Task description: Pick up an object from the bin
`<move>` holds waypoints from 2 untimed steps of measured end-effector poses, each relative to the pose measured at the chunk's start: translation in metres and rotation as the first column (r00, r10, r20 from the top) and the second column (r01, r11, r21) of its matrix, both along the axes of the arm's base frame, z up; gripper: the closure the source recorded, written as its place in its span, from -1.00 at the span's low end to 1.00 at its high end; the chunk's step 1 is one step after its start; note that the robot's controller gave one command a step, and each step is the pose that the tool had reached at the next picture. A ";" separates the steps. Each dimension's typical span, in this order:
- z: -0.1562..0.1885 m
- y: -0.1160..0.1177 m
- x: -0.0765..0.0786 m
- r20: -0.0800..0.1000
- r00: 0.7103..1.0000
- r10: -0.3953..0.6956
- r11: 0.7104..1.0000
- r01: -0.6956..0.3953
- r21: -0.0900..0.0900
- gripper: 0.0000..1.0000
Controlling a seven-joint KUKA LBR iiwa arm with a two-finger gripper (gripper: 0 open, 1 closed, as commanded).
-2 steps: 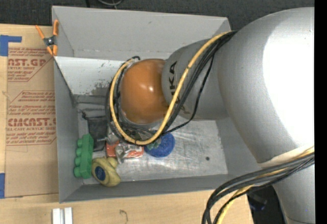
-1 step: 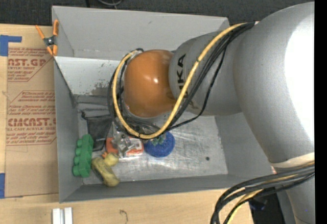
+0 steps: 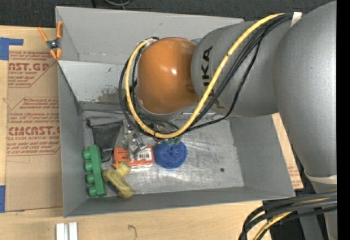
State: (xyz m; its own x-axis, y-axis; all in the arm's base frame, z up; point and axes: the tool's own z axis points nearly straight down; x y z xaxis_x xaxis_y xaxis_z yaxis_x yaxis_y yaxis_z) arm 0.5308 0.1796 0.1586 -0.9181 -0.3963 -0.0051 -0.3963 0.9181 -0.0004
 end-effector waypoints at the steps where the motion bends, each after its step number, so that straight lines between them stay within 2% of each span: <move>1: -0.041 -0.001 0.006 -0.004 0.935 -0.355 0.935 0.355 0.000 -1.00; 2: -0.041 -0.001 0.006 -0.004 0.935 -0.354 0.935 0.354 0.000 -1.00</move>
Offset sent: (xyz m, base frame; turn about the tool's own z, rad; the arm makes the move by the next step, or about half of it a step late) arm 0.0000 0.0000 0.0000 0.0000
